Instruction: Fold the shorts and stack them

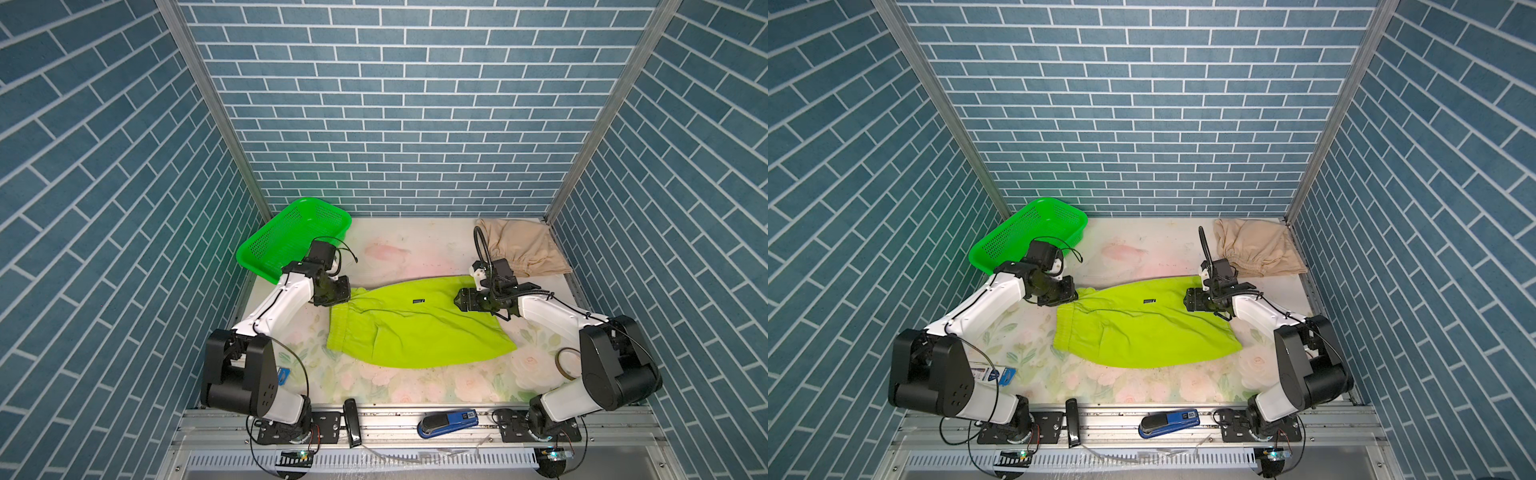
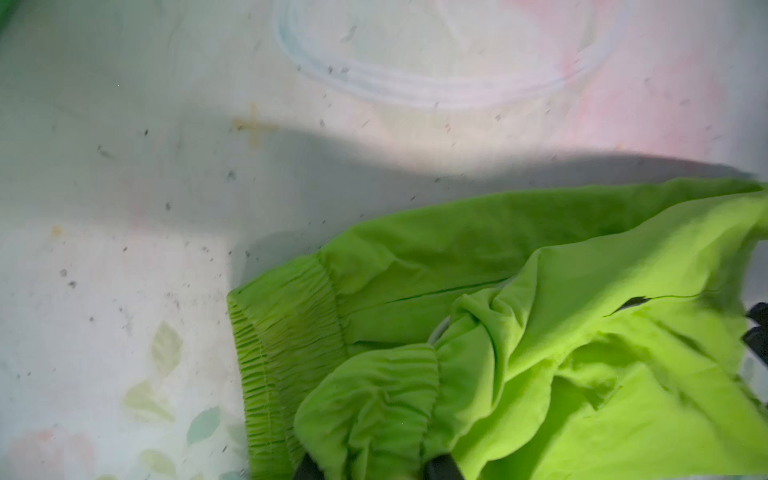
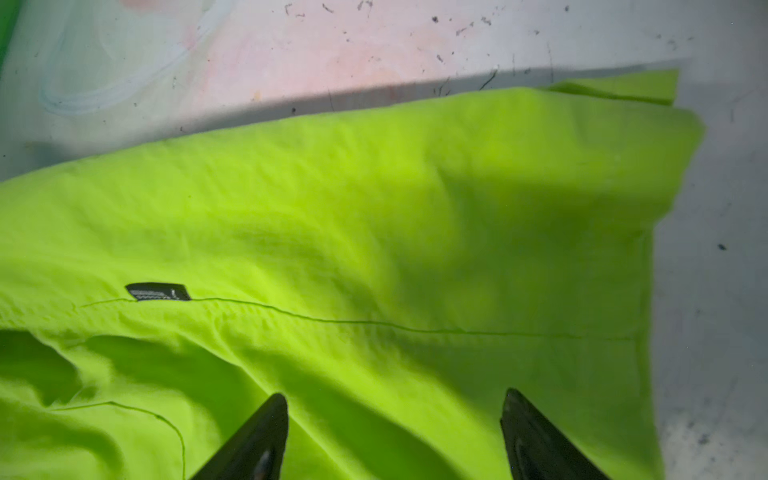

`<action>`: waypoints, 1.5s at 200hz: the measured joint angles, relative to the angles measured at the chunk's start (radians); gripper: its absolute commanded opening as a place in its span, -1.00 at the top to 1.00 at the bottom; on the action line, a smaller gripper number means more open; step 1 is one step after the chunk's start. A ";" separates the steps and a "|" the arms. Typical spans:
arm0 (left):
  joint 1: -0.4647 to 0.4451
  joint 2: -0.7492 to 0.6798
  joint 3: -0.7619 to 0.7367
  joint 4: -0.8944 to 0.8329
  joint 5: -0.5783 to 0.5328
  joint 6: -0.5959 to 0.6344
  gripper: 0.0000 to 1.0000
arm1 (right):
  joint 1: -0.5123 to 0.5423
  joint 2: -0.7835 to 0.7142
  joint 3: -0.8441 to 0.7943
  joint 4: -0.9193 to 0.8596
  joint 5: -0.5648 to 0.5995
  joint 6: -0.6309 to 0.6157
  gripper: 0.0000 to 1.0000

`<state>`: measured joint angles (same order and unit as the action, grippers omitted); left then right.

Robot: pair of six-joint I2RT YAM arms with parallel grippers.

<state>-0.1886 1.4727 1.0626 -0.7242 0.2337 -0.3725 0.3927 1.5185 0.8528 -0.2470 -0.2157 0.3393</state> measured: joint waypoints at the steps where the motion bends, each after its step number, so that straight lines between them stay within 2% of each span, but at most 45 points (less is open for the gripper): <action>1: 0.000 0.000 -0.002 0.000 -0.002 -0.002 0.10 | 0.000 0.001 0.001 0.000 0.002 0.000 -0.63; 20: 0.000 0.005 -0.036 0.021 -0.037 -0.001 -0.53 | 0.000 0.013 0.008 0.007 0.021 0.000 -0.66; 30: 0.000 0.014 -0.038 0.040 -0.052 0.000 -0.93 | 0.000 0.023 0.013 0.009 0.030 -0.001 -0.67; 33: 0.000 0.021 -0.038 0.047 -0.063 0.010 -0.98 | 0.000 0.029 0.015 0.009 0.034 -0.001 -0.67; 56: 0.004 0.079 -0.007 0.061 -0.122 0.019 -0.99 | -0.008 0.068 0.043 0.009 0.049 -0.007 -0.69; 85: 0.017 0.121 0.112 0.005 -0.164 0.029 -0.99 | -0.018 0.095 0.084 0.006 0.057 -0.008 -0.69; 105: 0.017 0.076 0.200 -0.037 -0.156 0.020 -0.99 | -0.020 0.094 0.111 -0.003 0.055 -0.007 -0.68; 122: -0.003 -0.022 0.200 -0.047 -0.131 -0.006 -0.99 | -0.020 0.071 0.116 -0.023 0.053 -0.002 -0.66; 148: -0.117 -0.215 0.092 -0.010 -0.093 -0.083 -0.99 | -0.020 -0.061 0.079 -0.076 0.054 0.048 -0.63; 176: -0.219 -0.324 -0.169 0.118 -0.069 -0.180 -0.99 | -0.009 -0.254 -0.065 -0.087 0.035 0.148 -0.59; 194: -0.222 -0.323 -0.317 0.177 -0.075 -0.223 -0.99 | 0.010 -0.337 -0.181 -0.092 0.029 0.214 -0.58; 210: -0.222 -0.320 -0.387 0.203 -0.100 -0.238 -0.99 | 0.020 -0.384 -0.274 -0.112 0.030 0.256 -0.58; 251: -0.222 -0.250 -0.414 0.296 -0.146 -0.249 -0.99 | 0.019 -0.455 -0.427 -0.100 0.050 0.331 -0.58; 300: -0.222 -0.185 -0.467 0.374 -0.162 -0.236 -0.99 | 0.016 -0.441 -0.449 0.003 0.067 0.363 -0.58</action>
<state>-0.4110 1.2873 0.5953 -0.3500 0.0715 -0.6083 0.4088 1.0779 0.4038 -0.2436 -0.1486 0.7021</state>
